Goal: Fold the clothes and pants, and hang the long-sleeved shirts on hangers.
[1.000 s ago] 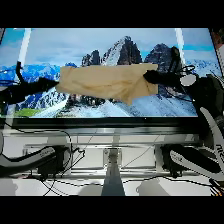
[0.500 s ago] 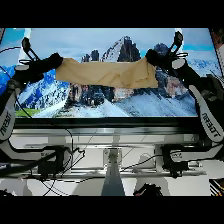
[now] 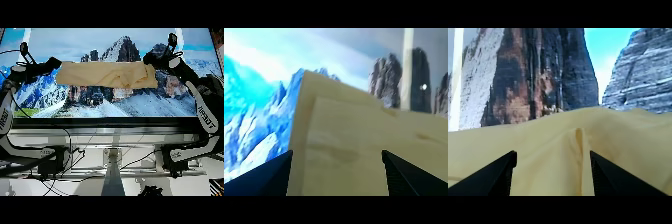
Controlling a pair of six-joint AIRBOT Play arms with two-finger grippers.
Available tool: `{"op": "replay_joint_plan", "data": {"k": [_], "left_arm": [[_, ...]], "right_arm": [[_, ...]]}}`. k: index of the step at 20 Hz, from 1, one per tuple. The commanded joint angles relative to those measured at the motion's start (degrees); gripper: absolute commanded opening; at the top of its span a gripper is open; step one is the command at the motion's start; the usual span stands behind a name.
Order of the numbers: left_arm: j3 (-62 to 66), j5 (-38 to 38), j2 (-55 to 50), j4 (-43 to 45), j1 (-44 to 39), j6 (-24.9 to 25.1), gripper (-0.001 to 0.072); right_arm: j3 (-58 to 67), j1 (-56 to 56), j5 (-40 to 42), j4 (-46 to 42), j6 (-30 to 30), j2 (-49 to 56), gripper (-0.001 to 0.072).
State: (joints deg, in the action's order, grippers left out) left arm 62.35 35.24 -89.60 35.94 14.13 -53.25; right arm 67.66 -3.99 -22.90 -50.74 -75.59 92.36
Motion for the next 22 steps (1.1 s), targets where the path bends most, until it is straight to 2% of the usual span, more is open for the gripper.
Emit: {"op": "replay_joint_plan", "data": {"k": [1,3,7,9,12,14,15,17,19,20,22], "left_arm": [[3.7,13.3,-1.0,26.3,2.5,-13.2,0.0626],[8.2,19.8,-3.0,28.5,2.2,-13.4,0.0700],[17.9,30.2,-10.8,22.6,1.6,-13.5,0.0701],[20.0,31.1,-14.6,18.7,1.2,-13.2,0.0701],[20.9,29.5,-18.0,10.3,0.1,-9.0,0.0691],[20.9,29.3,-18.3,9.5,-2.1,-5.2,0.0689],[21.1,29.3,-18.3,9.5,-3.3,-3.4,0.0644],[22.8,29.4,-18.1,9.9,-5.6,-2.8,0.0400],[24.9,29.6,-16.7,9.9,-7.1,-2.8,0.0117],[26.0,29.9,-15.3,9.9,-7.6,-2.8,0.0006],[28.0,32.1,-11.6,9.8,-8.0,-2.9,0.0010]], "right_arm": [[0.2,0.4,-1.6,-2.3,0.0,0.2,0.0508],[0.2,0.4,-1.6,-2.3,0.0,0.2,0.0508],[0.2,0.4,-2.3,-2.2,0.0,0.2,0.0508],[0.2,0.4,-3.9,-2.2,0.0,0.2,0.0508],[0.2,0.4,-7.6,-2.3,1.6,0.2,0.0507],[0.2,-0.1,-8.8,-2.2,3.7,0.2,0.0502],[0.2,-0.6,-8.6,-2.1,3.7,0.2,0.0443],[0.7,-2.7,-8.6,-2.1,4.3,0.2,0.0188],[1.9,-5.7,-8.7,-2.2,6.5,0.2,0.0015],[2.8,-7.5,-8.7,-2.2,6.5,0.3,0.0015],[4.6,-10.8,-9.3,-2.2,6.4,0.4,0.0016]]}}
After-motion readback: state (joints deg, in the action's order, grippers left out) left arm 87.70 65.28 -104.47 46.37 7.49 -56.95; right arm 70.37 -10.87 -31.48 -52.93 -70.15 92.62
